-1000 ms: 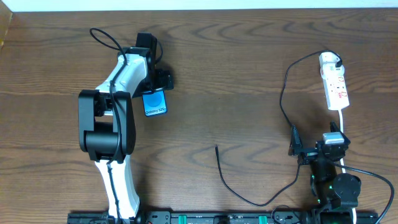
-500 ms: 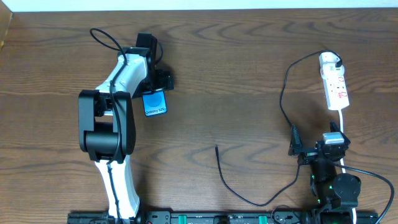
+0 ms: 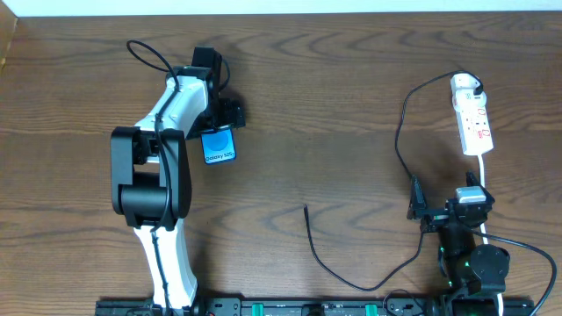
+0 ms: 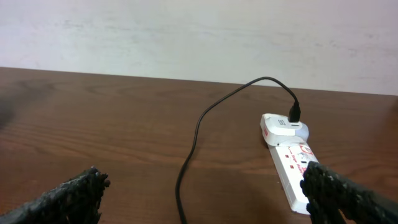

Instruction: Plug charger to phone and switch on socket

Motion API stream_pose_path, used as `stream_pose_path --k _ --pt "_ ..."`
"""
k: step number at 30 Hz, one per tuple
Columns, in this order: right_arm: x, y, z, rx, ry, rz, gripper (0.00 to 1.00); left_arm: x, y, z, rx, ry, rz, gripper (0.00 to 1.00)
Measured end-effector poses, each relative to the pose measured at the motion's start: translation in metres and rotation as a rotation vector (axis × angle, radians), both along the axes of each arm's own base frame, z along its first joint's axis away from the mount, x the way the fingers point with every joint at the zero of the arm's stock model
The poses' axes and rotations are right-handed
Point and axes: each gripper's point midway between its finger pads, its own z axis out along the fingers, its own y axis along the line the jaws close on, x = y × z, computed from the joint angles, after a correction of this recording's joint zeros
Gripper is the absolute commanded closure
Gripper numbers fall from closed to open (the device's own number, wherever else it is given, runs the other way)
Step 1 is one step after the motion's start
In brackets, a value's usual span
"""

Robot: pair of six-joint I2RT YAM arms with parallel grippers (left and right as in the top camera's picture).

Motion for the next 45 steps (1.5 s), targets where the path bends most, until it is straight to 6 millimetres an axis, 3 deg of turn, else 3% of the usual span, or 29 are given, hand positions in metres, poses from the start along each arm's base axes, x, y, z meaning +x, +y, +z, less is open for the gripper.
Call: stream_pose_path --k 13,45 --pt "0.0 0.0 0.0 0.0 0.0 0.0 0.01 0.0001 -0.0003 0.0 -0.002 0.0 0.001 0.09" --pt "0.0 0.0 0.0 0.0 0.0 0.0 0.01 -0.0003 -0.0013 -0.0001 -0.008 0.001 0.003 0.11"
